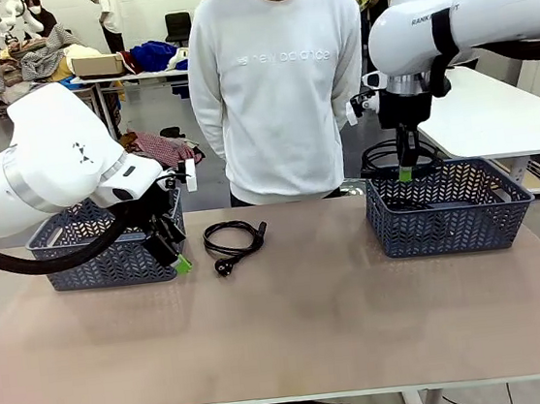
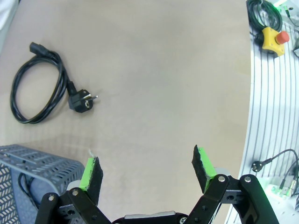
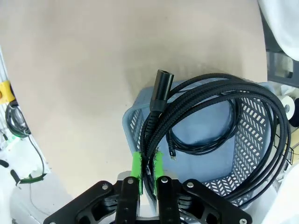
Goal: Organize the cables according to human instructions.
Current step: Pick up a bundle of cables and place it in the basket indicated by the human.
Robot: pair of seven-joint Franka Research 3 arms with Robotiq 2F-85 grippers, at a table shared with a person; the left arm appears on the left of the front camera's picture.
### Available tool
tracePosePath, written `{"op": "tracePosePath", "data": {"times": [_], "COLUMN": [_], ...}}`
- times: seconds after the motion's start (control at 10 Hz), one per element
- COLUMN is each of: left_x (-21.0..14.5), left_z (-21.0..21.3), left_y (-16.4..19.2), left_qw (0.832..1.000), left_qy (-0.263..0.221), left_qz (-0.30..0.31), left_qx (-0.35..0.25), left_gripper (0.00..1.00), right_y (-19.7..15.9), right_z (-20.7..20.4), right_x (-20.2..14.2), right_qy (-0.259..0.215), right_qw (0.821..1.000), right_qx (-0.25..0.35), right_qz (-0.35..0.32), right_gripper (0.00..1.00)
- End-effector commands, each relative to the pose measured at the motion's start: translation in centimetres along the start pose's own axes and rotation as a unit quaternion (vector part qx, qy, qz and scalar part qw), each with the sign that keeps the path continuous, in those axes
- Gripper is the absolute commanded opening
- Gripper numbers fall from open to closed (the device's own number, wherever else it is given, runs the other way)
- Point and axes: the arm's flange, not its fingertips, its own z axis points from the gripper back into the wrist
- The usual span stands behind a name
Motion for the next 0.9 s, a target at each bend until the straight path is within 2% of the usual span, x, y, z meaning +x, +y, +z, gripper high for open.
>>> {"op": "tracePosePath", "data": {"times": [0.0,0.5,0.6,0.8], "left_x": [-0.1,-0.1,-0.1,-0.1], "left_z": [0.1,0.1,0.1,0.1], "left_y": [-0.1,-0.1,-0.1,-0.1], "left_qw": [1.0,1.0,1.0,1.0], "left_qy": [-0.005,-0.005,-0.005,-0.005], "left_qz": [0.006,0.006,0.006,0.006], "left_qx": [0.003,0.003,0.003,0.003], "left_gripper": [1.0,1.0,1.0,1.0], "right_y": [0.3,0.3,0.3,0.1], "right_z": [0.4,0.4,-0.1,-0.6], "right_x": [0.4,0.4,0.4,-1.7], "right_qy": [0.003,0.003,0.003,0.002], "right_qw": [1.0,1.0,1.0,1.0], "right_qx": [0.003,0.003,0.005,-0.009], "right_qz": [0.005,0.005,0.004,0.003], "right_gripper": [0.0,0.0,0.12,0.12]}}
